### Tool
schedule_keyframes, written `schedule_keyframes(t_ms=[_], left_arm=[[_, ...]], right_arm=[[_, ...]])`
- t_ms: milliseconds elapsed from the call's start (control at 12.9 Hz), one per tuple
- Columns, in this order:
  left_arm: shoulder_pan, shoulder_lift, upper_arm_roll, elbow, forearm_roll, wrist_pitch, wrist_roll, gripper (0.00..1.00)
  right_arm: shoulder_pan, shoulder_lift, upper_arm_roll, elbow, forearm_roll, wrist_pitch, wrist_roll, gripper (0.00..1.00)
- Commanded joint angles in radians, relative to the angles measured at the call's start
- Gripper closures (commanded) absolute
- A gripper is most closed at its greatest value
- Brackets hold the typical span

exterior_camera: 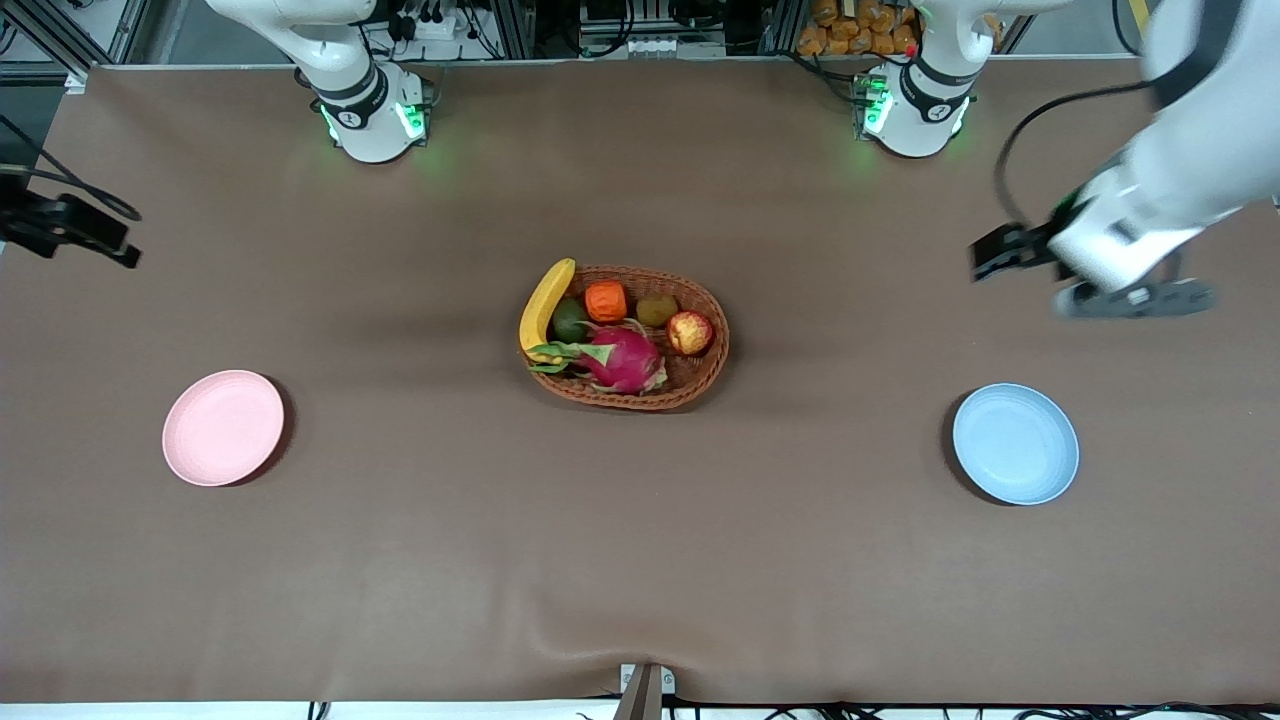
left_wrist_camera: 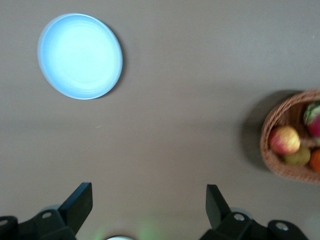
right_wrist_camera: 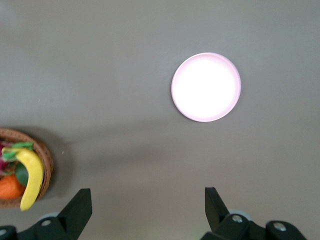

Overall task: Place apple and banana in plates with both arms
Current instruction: 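Reach the left gripper to the apple while the right gripper moves in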

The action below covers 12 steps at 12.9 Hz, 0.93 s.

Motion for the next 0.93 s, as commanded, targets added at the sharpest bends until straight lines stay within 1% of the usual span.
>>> schedule_keyframes(t_ms=[0, 155, 232, 310, 464, 619, 774, 851], left_arm=[[-0.014, 0.012, -0.091, -0.156, -0.013, 0.207, -0.144, 0.00], [-0.015, 0.035, -0.165, -0.228, -0.013, 0.342, -0.251, 0.00], [-0.027, 0.054, -0.198, -0.248, -0.008, 0.390, -0.324, 0.00], [-0.056, 0.086, -0.212, -0.251, 0.002, 0.429, -0.416, 0.00], [-0.133, 0.148, -0.214, -0.250, 0.042, 0.495, -0.585, 0.00], [-0.207, 0.231, -0.214, -0.241, 0.106, 0.577, -0.794, 0.00], [-0.253, 0.303, -0.214, -0.228, 0.216, 0.634, -0.961, 0.00], [-0.274, 0.350, -0.214, -0.196, 0.263, 0.638, -1.041, 0.00]], right_arm=[[0.095, 0.092, -0.002, 0.012, 0.025, -0.027, 0.003, 0.00], [0.112, 0.134, -0.002, -0.016, 0.104, -0.021, 0.011, 0.00], [0.112, 0.145, -0.002, -0.025, 0.127, -0.018, 0.009, 0.00], [0.112, 0.149, -0.002, -0.030, 0.131, -0.018, 0.008, 0.00], [0.103, 0.146, -0.003, -0.025, 0.131, -0.009, 0.006, 0.00], [0.094, 0.133, -0.006, -0.024, 0.131, 0.028, 0.003, 0.00], [0.072, 0.125, -0.008, 0.005, 0.118, 0.062, 0.002, 0.00], [0.057, 0.119, -0.009, 0.030, 0.117, 0.060, 0.003, 0.00]])
